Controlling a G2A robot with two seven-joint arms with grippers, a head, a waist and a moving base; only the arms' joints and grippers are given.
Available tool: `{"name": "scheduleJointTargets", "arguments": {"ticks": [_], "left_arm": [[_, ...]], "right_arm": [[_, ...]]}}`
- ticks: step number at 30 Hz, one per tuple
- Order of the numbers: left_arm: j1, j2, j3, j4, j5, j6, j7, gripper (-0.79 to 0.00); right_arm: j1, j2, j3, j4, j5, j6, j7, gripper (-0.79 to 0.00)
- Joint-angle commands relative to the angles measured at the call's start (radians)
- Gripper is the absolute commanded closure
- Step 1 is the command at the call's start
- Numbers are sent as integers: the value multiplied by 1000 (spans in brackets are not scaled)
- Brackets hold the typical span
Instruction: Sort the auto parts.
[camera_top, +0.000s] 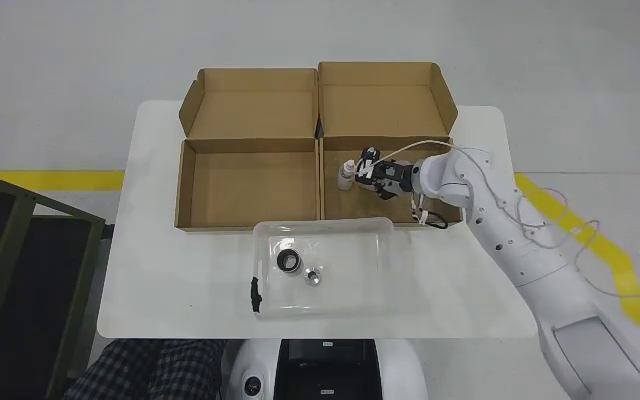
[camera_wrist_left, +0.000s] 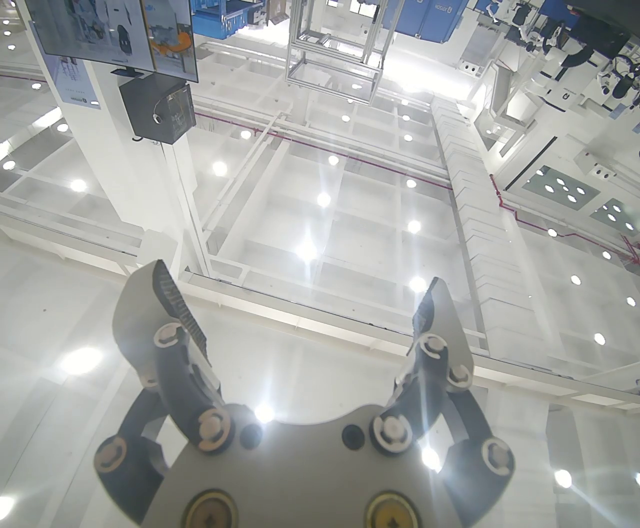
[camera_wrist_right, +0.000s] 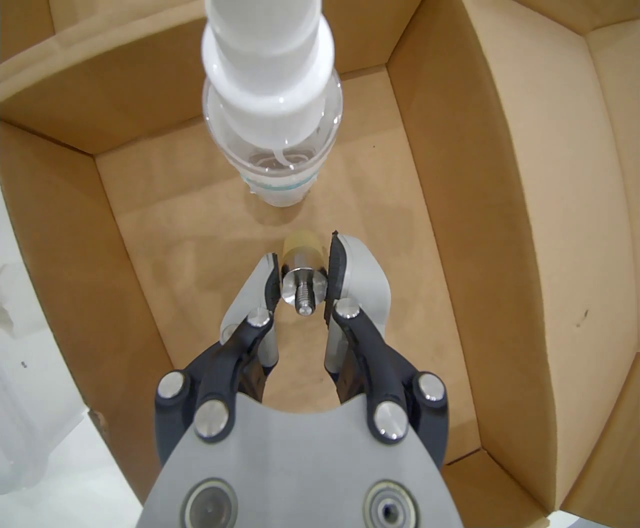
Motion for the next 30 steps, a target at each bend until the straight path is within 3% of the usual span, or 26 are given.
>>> {"name": "scheduleJointTargets", "arguments": {"ticks": [1,15,30], "left_arm": [[0,0,0,0,0,0,0,-785],[0,0,0,0,0,0,0,-785],[0,0,0,0,0,0,0,-785]], "right_arm": [[7,-4,-6,6,-1,0,-1,-259],[-9,7,48,-2,27,-7,-49,-283],[-214,97,326,-372,93,-1,22,-311]]}}
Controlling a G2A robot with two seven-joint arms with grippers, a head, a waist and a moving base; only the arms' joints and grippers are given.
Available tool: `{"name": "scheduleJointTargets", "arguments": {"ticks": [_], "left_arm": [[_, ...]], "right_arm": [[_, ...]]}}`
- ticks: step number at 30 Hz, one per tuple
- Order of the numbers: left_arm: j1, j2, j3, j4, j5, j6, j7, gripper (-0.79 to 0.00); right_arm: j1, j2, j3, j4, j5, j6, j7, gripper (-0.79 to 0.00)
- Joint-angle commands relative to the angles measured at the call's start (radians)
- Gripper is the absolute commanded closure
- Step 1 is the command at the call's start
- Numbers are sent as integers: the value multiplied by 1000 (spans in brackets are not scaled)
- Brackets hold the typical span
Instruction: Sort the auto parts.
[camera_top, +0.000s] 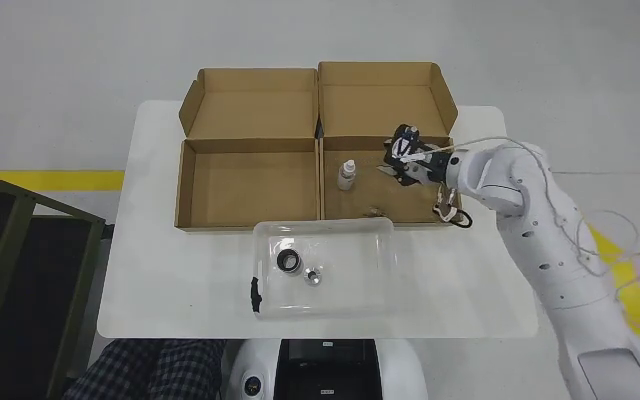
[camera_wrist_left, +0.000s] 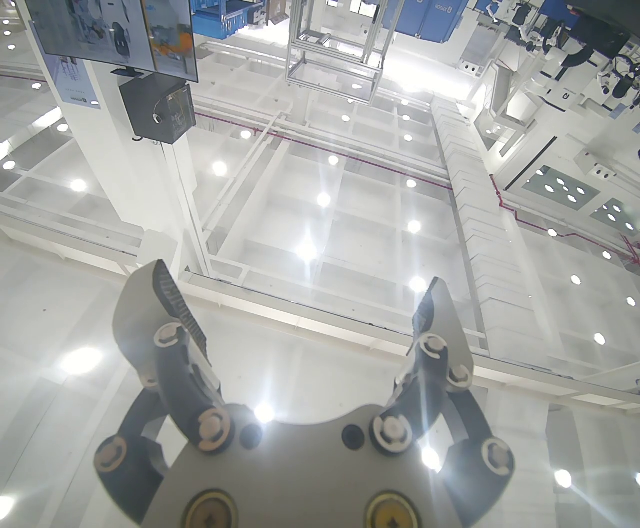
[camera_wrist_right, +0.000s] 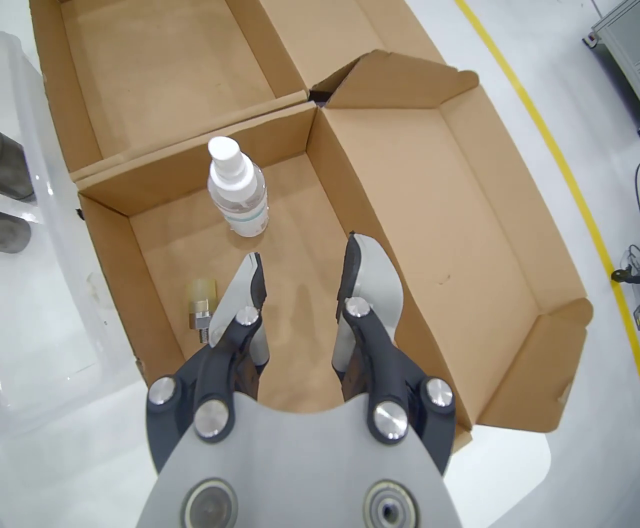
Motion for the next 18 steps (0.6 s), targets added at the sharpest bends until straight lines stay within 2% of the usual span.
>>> {"name": "scheduleJointTargets", "arguments": {"ticks": [1,11,18], "left_arm": [[0,0,0,0,0,0,0,-785],[0,0,0,0,0,0,0,-785],[0,0,0,0,0,0,0,-785]], "right_arm": [[-37,9,32,-66,18,-7,7,-314],[-244,43,134,-347,119,-49,-24,-332],[-355,50,114,-454,127,-63,-56,-336]]}}
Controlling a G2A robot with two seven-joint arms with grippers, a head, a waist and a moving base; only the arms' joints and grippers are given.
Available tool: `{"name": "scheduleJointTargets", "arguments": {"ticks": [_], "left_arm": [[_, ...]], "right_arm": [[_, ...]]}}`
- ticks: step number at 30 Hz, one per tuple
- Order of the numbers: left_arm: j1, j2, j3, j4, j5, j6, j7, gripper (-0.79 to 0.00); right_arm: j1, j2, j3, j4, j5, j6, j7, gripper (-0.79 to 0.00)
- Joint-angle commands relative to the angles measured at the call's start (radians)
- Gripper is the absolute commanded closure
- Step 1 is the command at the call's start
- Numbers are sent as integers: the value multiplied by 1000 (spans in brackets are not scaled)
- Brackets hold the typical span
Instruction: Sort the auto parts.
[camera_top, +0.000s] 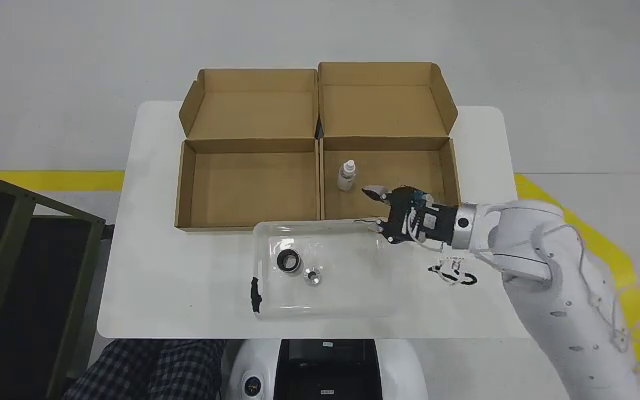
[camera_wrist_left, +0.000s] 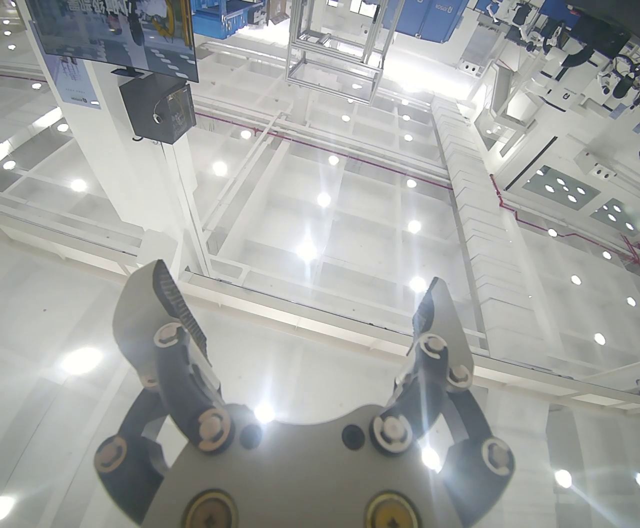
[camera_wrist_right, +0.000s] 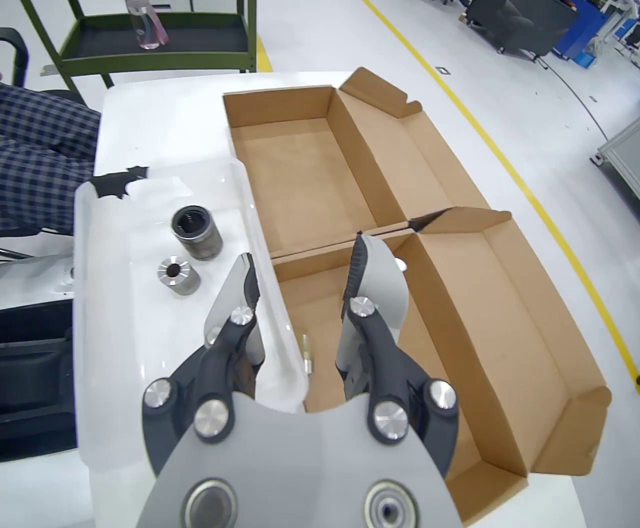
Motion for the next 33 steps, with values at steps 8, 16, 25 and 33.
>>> {"name": "scheduleJointTargets", "arguments": {"ticks": [8,16,25,33], "left_arm": [[0,0,0,0,0,0,0,-785],[0,0,0,0,0,0,0,-785],[0,0,0,0,0,0,0,-785],[0,0,0,0,0,0,0,-785]], "right_arm": [[-42,-7,-111,-34,-44,14,-20,-336],[-30,-16,-196,2,-105,34,-16,-336],[-31,-27,-291,59,-188,25,-41,-351],[-6,-39,-347,149,-249,44,-68,-348]]}}
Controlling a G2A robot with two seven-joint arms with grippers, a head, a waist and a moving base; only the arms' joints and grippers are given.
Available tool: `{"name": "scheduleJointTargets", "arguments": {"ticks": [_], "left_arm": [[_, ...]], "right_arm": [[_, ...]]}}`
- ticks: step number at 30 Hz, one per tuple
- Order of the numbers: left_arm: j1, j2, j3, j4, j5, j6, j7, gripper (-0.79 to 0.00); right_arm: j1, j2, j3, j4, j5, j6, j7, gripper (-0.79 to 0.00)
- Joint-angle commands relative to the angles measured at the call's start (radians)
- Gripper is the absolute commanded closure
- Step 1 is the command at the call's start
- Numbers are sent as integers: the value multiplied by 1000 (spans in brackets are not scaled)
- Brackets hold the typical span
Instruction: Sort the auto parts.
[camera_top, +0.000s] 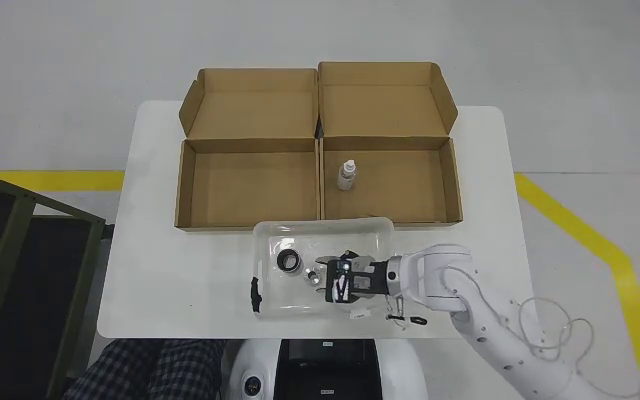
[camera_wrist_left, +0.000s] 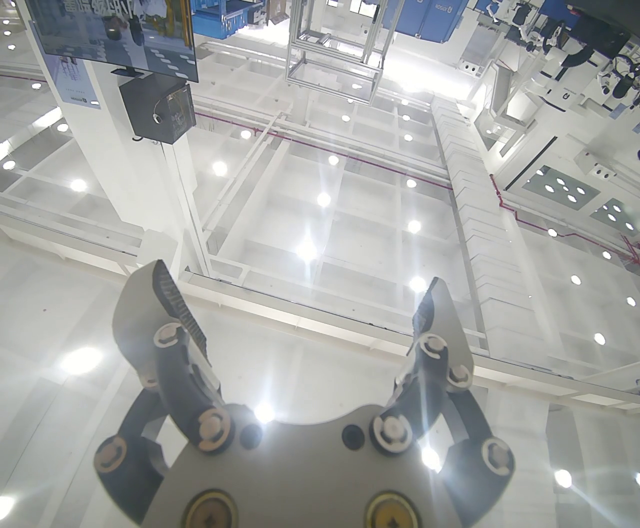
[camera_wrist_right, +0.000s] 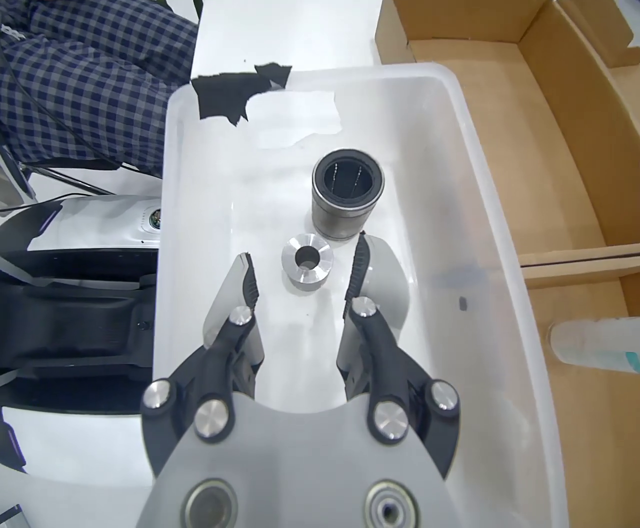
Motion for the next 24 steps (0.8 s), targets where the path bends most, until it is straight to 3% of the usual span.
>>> {"name": "scheduleJointTargets", "arguments": {"ticks": [1,24], "left_arm": [[0,0,0,0,0,0,0,-785],[0,0,0,0,0,0,0,-785]], "right_arm": [[5,-3,-9,16,-9,7,-11,-351],[66,-38,-112,122,-104,55,-60,-422]]}}
